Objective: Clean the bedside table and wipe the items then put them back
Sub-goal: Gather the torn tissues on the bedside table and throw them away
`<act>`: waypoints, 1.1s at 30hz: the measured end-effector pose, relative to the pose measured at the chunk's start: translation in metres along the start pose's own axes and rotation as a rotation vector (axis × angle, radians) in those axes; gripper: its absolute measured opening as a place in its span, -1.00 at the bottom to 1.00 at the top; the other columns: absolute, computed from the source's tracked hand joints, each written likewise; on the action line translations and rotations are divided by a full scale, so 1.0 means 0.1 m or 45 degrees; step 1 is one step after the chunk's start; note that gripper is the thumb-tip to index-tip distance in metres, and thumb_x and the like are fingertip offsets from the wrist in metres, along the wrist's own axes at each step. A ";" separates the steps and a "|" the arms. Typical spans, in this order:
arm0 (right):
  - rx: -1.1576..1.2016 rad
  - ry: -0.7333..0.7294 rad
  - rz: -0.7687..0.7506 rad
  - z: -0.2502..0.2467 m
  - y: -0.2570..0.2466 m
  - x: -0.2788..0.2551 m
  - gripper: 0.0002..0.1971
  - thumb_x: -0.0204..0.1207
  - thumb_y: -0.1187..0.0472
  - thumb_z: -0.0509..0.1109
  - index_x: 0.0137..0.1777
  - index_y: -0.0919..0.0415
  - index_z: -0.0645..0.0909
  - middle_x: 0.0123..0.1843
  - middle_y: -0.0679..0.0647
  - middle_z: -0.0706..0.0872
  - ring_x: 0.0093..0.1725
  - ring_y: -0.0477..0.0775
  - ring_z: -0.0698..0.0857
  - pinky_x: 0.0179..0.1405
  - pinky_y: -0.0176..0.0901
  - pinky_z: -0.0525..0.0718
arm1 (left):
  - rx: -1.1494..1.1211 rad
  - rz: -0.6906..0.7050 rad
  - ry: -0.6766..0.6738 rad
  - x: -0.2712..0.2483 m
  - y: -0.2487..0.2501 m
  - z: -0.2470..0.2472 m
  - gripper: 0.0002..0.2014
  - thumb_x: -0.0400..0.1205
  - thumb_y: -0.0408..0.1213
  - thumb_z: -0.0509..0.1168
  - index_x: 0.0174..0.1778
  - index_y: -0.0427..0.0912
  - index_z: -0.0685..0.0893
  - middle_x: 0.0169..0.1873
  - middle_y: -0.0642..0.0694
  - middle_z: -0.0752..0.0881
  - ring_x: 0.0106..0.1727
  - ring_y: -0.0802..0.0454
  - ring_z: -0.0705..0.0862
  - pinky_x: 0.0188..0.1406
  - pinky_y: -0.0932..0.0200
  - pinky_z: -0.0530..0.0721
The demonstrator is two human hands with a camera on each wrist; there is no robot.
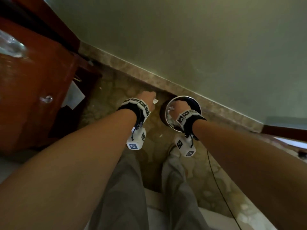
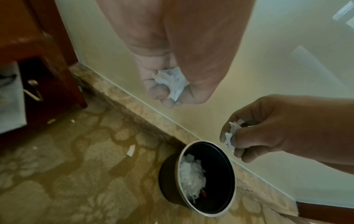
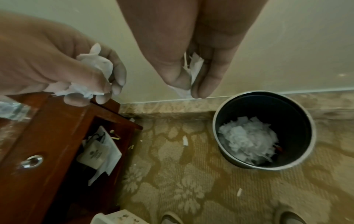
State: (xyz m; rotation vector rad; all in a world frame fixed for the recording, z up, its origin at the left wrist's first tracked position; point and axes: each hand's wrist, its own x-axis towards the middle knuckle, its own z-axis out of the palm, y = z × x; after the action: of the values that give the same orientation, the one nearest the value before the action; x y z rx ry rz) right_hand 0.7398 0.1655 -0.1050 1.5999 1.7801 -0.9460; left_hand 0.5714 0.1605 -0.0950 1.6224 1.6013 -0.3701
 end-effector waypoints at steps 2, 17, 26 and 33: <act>-0.007 -0.014 0.046 0.15 0.39 0.08 -0.65 0.59 0.23 0.38 0.36 0.24 0.61 0.17 0.19 0.73 0.11 0.25 0.71 0.06 0.02 0.71 | 0.004 0.008 -0.062 0.19 0.30 0.27 -0.82 0.63 -0.34 0.25 0.14 -0.23 0.52 0.16 -0.29 0.66 0.13 -0.32 0.65 0.13 -0.14 0.65; 0.245 -0.061 0.095 0.79 1.78 0.84 -0.52 0.60 0.17 0.32 0.52 0.21 0.46 0.38 0.25 0.63 0.29 0.28 0.64 0.13 -0.03 0.63 | -0.098 -0.072 -0.114 1.38 1.18 1.78 -0.46 0.59 -0.18 0.39 0.43 -0.24 0.38 0.32 -0.31 0.55 0.24 -0.36 0.62 0.11 -0.14 0.65; 0.203 -0.063 0.007 0.80 1.76 0.91 -0.42 0.57 0.14 0.37 0.59 0.13 0.38 0.46 0.19 0.58 0.37 0.26 0.60 0.25 -0.06 0.58 | -0.048 -0.011 -0.115 1.44 1.04 1.84 -0.02 0.43 -0.13 0.55 0.67 -0.14 0.10 0.56 -0.26 0.30 0.54 -0.31 0.35 0.46 -0.15 0.45; 0.108 -0.051 -0.047 0.42 1.27 0.68 -0.50 0.62 0.18 0.34 0.56 0.18 0.42 0.37 0.21 0.63 0.29 0.26 0.64 0.12 -0.05 0.60 | -0.002 -0.018 -0.043 0.99 0.76 1.18 -0.37 0.53 -0.14 0.45 0.50 -0.17 0.41 0.35 -0.24 0.53 0.33 -0.26 0.56 0.27 -0.11 0.58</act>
State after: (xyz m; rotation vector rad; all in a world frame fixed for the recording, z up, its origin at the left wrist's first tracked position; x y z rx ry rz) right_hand 0.8545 0.1770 -0.2008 1.5932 1.7692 -1.0763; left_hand 0.6960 0.1564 -0.2130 1.5964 1.5882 -0.4018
